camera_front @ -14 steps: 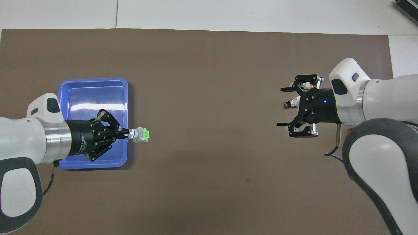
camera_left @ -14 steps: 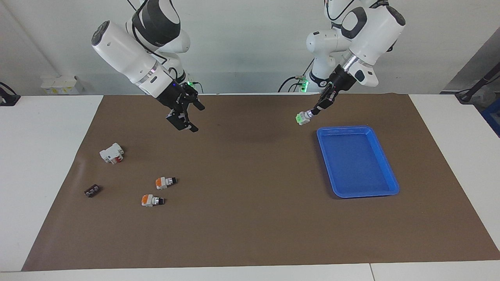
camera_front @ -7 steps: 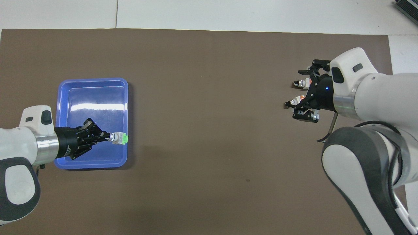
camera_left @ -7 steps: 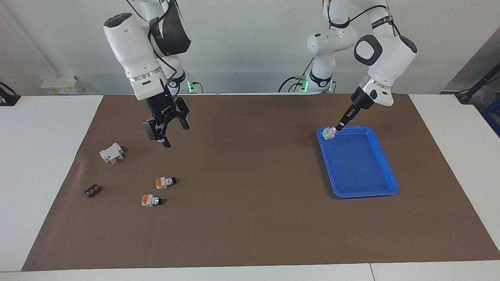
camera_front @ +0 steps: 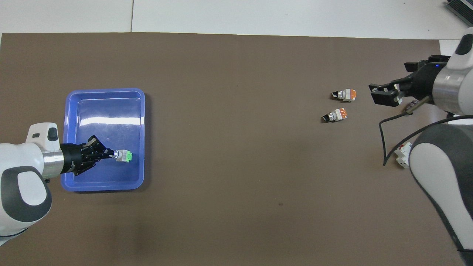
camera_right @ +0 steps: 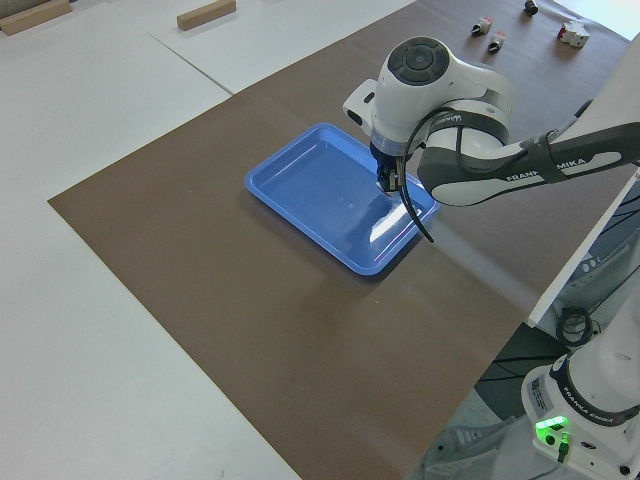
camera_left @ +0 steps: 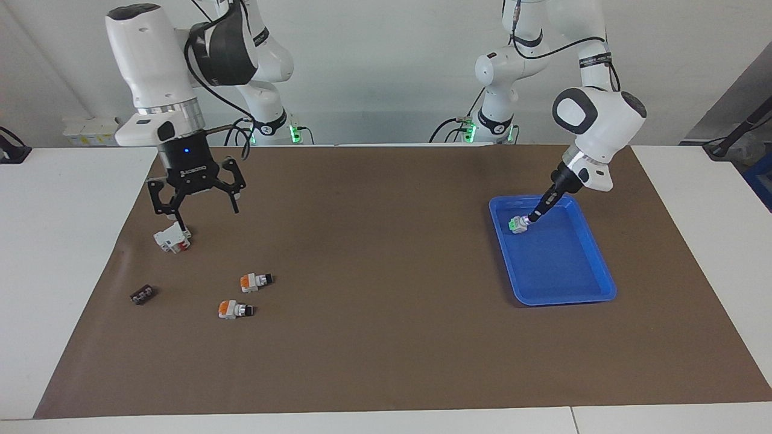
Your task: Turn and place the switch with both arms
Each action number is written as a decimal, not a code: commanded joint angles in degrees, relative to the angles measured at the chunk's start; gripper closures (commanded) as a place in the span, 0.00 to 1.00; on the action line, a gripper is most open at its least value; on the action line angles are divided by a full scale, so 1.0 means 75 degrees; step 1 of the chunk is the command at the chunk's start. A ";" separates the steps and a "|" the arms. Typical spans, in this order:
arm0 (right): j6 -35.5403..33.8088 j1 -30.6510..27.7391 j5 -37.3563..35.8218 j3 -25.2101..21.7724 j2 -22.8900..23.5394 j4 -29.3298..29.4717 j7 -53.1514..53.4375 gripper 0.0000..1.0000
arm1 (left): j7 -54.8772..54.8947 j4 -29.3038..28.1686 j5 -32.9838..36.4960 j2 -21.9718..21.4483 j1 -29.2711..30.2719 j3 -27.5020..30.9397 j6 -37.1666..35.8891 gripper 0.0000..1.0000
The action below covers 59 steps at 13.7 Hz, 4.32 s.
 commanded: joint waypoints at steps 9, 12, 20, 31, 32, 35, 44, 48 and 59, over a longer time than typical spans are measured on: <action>-0.5035 0.1217 -0.0938 -0.1770 -0.0110 0.1762 0.4613 0.00 | 0.0175 0.1498 0.2639 0.0428 -0.0136 -0.0068 -0.1124 0.02; -0.4896 0.1182 -0.0926 -0.1758 -0.0111 0.1703 0.4290 0.00 | 0.0233 0.2062 0.3695 0.0581 -0.0745 -0.0022 -0.1171 0.01; -0.4930 0.1252 -0.0926 -0.1758 -0.0240 0.1527 0.4112 0.00 | 0.2293 0.4122 0.4038 0.0674 -0.3171 0.2449 -0.2515 0.00; -0.4930 0.1288 -0.0926 -0.1758 -0.0240 0.1539 0.4112 0.00 | 0.4064 0.7419 0.4413 0.1003 -0.3489 0.2896 -0.6689 0.00; -0.4930 0.1288 -0.0926 -0.1758 -0.0240 0.1527 0.4112 0.00 | 0.4135 0.7407 0.4413 0.0968 -0.3489 0.2873 -0.6911 0.00; -0.4930 0.1288 -0.0926 -0.1758 -0.0240 0.1538 0.4112 0.00 | 0.4159 0.7302 0.4367 0.0700 -0.3303 0.2815 -0.7124 0.00; -0.4930 0.1288 -0.0926 -0.1758 -0.0240 0.1527 0.4112 0.00 | 0.3995 0.7196 0.4413 0.0593 -0.2505 0.2182 -0.7534 0.00; -0.4930 0.1288 -0.0926 -0.1758 -0.0240 0.1527 0.4112 0.00 | 0.3866 0.7044 0.4425 0.0500 -0.2516 0.2170 -0.7534 0.00; -0.4930 0.1288 -0.0926 -0.1758 -0.0240 0.1538 0.4112 0.00 | 0.3093 0.6868 0.4437 0.0405 -0.2516 0.2170 -0.7511 0.00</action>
